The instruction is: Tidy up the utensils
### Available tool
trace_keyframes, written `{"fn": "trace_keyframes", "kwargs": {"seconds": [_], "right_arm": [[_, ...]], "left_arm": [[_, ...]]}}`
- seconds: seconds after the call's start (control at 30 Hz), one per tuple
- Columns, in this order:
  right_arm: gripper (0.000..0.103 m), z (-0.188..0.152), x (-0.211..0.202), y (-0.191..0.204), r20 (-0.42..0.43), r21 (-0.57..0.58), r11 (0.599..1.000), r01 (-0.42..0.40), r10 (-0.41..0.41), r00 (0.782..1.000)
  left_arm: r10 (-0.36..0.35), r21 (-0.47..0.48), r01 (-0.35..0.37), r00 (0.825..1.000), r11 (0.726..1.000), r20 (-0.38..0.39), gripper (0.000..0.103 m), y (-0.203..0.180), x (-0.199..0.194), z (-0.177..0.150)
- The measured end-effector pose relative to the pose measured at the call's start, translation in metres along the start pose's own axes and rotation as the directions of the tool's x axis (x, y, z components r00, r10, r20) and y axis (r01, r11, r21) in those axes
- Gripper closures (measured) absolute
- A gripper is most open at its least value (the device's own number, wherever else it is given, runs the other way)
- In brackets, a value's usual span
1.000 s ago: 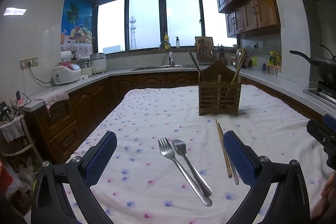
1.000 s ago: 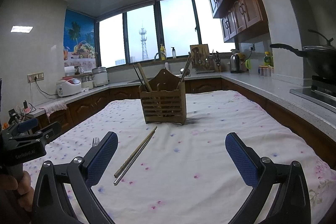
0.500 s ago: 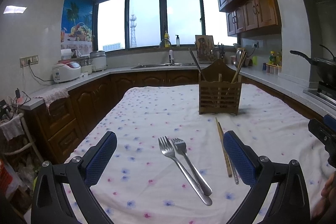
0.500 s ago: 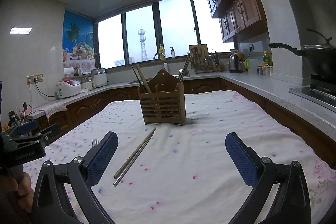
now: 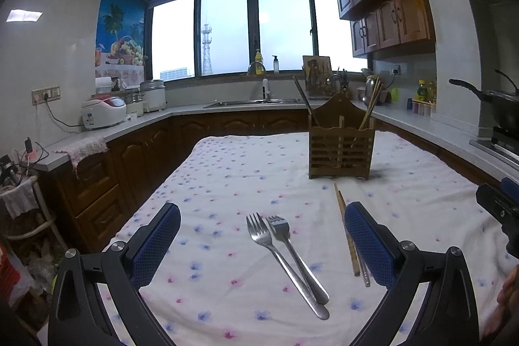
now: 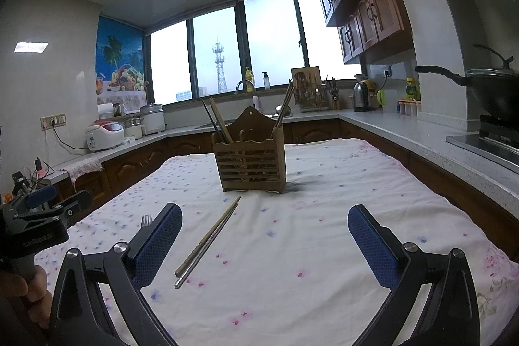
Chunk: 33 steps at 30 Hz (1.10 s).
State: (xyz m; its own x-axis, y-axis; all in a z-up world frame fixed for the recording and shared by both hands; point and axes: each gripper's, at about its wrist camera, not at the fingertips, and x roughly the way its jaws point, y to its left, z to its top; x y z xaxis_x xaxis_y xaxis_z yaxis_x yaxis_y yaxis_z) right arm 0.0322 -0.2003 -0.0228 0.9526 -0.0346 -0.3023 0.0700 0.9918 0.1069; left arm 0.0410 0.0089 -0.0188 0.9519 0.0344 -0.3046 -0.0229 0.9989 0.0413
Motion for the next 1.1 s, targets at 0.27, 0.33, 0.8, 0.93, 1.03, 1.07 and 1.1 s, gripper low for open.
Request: {"fn": "trace_keyframes", "kwargs": {"seconds": [0.27,0.33,0.8,0.93,1.03,1.07,1.1], "right_arm": [[0.000,-0.0004,0.0000,-0.0004,-0.002,0.000,1.000,0.001,-0.001,1.000],[0.000,-0.0004,0.0000,-0.0006,-0.001,0.001,1.000,0.000,0.000,1.000],[0.000,0.0005,-0.0009,-0.0015,-0.003,0.006,1.000,0.004,-0.004,1.000],[0.000,0.0004,-0.0006,-0.0024,-0.004,0.006,1.000,0.005,-0.005,1.000],[0.000,0.0006,-0.0015,-0.0030,-0.005,0.010,1.000,0.006,-0.006,1.000],[0.000,0.0006,-0.0017,-0.0028,-0.005,0.009,1.000,0.007,-0.007,1.000],[0.000,0.0006,-0.0014,-0.0032,-0.005,0.009,1.000,0.006,-0.006,1.000]], "left_arm": [[-0.003,-0.001,0.003,1.000,1.000,0.000,0.001,-0.0004,-0.0007,0.0003],[-0.004,0.001,0.004,1.000,1.000,-0.001,0.001,-0.0009,-0.0003,0.0005],[-0.007,-0.003,0.007,1.000,1.000,-0.011,0.001,-0.0044,0.0008,0.0028],[-0.006,-0.007,0.006,1.000,1.000,-0.015,0.001,-0.0050,0.0006,0.0029],[-0.006,-0.008,0.006,1.000,1.000,-0.015,0.001,-0.0052,-0.0002,0.0031],[-0.007,-0.008,0.007,1.000,1.000,-0.015,0.001,-0.0052,0.0000,0.0032],[-0.006,-0.008,0.006,1.000,1.000,-0.016,0.001,-0.0054,0.0000,0.0032]]}}
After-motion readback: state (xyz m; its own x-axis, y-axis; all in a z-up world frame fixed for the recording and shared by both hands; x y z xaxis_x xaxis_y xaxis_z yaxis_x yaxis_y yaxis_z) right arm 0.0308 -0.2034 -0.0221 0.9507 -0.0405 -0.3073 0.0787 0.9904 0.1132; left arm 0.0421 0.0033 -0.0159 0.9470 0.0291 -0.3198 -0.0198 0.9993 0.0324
